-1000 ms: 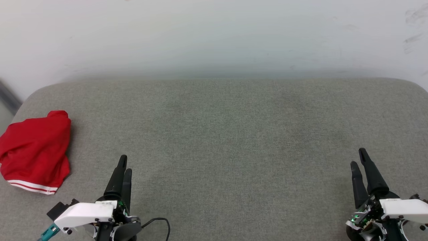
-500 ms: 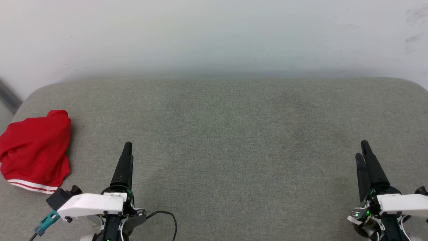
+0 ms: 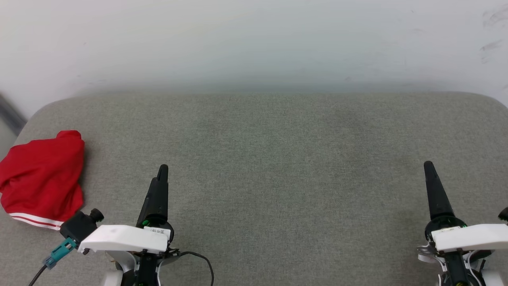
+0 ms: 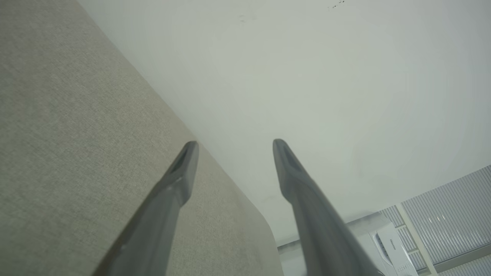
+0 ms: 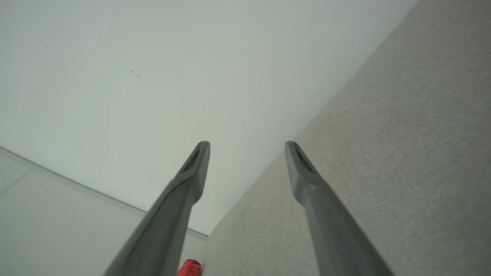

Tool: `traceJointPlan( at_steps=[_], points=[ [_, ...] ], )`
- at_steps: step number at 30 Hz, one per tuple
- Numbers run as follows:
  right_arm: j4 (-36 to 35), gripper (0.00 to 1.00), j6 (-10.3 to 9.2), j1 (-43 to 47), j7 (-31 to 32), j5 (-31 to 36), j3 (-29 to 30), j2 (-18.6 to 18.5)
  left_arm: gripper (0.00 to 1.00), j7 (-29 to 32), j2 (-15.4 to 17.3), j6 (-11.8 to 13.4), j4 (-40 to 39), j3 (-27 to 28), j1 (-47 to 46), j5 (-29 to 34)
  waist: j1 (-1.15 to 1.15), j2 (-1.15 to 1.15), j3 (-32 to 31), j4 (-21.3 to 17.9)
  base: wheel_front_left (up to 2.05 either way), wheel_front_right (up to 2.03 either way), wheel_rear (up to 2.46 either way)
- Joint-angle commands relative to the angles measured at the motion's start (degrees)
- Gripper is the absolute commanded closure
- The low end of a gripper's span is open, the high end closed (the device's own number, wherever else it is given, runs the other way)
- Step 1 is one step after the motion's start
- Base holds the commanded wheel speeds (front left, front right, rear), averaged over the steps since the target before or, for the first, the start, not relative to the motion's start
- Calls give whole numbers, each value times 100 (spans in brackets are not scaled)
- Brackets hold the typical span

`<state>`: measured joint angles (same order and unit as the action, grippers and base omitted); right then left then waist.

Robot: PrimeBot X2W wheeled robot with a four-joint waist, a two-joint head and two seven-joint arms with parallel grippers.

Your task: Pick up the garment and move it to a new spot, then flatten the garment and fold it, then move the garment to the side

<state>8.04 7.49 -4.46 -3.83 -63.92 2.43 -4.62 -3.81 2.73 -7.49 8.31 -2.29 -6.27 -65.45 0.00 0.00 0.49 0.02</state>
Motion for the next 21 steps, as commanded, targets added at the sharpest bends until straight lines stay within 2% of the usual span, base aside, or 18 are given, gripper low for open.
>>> traceJointPlan(
  at_steps=[1,9,16,21],
  points=[
    [-86,0,0,-164,-57,284,-36,-65,0,-61,13,-1,-61,-26,-164,238,0,0,0,-1,0,0,0],
    [-86,0,0,-209,-208,1632,-74,-114,0,-210,14,-1,46,-144,-200,1319,0,0,-1,6,0,0,0],
    [-3,0,0,-242,-341,2788,-111,-97,0,-342,15,119,77,-270,-261,2320,0,0,-6,-1,0,0,0],
    [71,0,0,-276,-420,3278,-128,-57,0,-421,16,225,71,-301,-270,2770,0,0,-9,-5,0,0,0]
  ],
)
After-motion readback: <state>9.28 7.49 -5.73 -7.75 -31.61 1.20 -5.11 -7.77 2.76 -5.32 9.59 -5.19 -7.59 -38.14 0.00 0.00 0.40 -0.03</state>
